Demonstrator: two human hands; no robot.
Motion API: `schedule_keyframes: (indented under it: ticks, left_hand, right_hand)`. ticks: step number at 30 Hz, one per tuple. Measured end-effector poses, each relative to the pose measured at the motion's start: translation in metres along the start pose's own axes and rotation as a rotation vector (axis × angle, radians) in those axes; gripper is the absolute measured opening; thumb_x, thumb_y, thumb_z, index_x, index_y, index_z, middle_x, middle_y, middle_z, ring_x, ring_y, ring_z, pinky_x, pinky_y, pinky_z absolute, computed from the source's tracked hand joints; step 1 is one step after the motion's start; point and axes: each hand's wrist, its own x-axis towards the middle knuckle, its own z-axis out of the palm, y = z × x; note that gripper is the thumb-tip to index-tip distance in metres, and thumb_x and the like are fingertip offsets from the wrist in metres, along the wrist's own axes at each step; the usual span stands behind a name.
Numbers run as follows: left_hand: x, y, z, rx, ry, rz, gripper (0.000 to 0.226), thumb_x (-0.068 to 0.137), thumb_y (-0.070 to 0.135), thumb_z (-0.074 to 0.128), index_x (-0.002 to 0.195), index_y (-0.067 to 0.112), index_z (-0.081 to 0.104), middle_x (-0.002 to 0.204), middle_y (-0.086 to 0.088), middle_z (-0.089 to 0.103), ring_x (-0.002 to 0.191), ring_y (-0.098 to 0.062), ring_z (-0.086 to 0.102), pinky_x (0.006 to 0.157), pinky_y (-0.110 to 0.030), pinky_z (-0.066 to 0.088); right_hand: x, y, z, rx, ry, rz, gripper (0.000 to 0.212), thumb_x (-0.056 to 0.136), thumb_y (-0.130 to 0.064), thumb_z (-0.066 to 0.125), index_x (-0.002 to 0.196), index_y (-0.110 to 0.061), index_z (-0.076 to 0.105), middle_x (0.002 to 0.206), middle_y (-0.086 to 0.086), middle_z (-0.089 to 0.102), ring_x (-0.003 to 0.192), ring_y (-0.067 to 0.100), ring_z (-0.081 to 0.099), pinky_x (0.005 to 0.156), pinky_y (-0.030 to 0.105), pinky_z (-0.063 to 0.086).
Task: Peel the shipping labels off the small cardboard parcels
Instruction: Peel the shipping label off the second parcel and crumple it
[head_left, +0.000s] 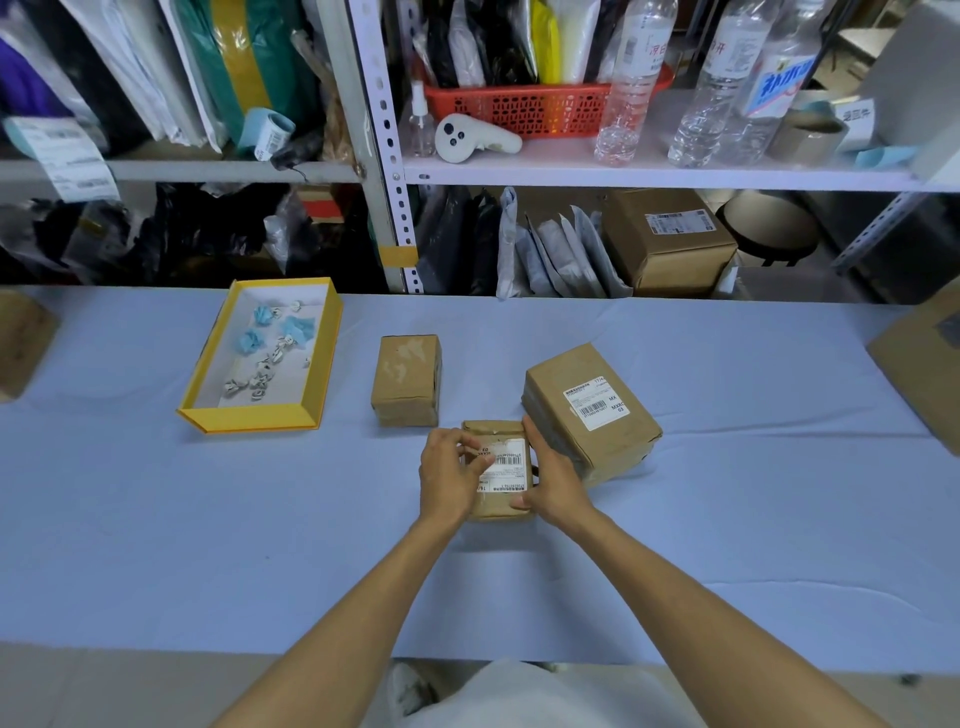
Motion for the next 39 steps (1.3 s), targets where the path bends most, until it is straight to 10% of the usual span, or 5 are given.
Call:
schedule_keyframes:
  ticks: [18, 25, 39]
  left_hand:
    - [-0.0013, 0.0039, 0.0007, -0.01, 0.01, -0.025, 0.021, 0.085, 0.023, 0.07, 0.076, 0.005, 0.063, 0.099, 0.003, 0.052, 0.089, -0.014, 0.055, 0.073, -0.018, 0.043]
    - [0.0007, 0.0002, -0.0012, -0.045, -0.036, -0.035, 0.021, 0.084, 0.024, 0.07, 0.07, 0.014, 0.058, 0.107, -0.001, 0.058, 0.108, -0.022, 0.06, 0.095, -0.046, 0.049]
    - [-0.0015, 0.0031, -0.0012, -0.046, -0.041, -0.071, 0.02, 0.087, 0.019, 0.068, 0.085, 0.0, 0.065, 0.12, -0.013, 0.063, 0.111, -0.02, 0.059, 0.089, -0.03, 0.048]
  right_hand:
    - [0.001, -0.0008, 0.0003, -0.036, 0.002, 0.006, 0.118, 0.066, 0.009, 0.078, 0.155, -0.024, 0.008, 0.136, 0.002, 0.054, 0.109, 0.025, 0.062, 0.089, 0.042, 0.055]
    - [0.001, -0.0023, 0.0005, -0.052, 0.012, 0.013, 0.117, 0.067, 0.005, 0.079, 0.155, -0.023, 0.007, 0.133, 0.003, 0.056, 0.108, 0.024, 0.063, 0.089, 0.041, 0.055]
    - [-0.0001, -0.0019, 0.001, -0.024, 0.04, 0.007, 0.116, 0.065, 0.006, 0.08, 0.155, -0.021, 0.012, 0.132, 0.004, 0.057, 0.11, 0.023, 0.062, 0.09, 0.04, 0.056]
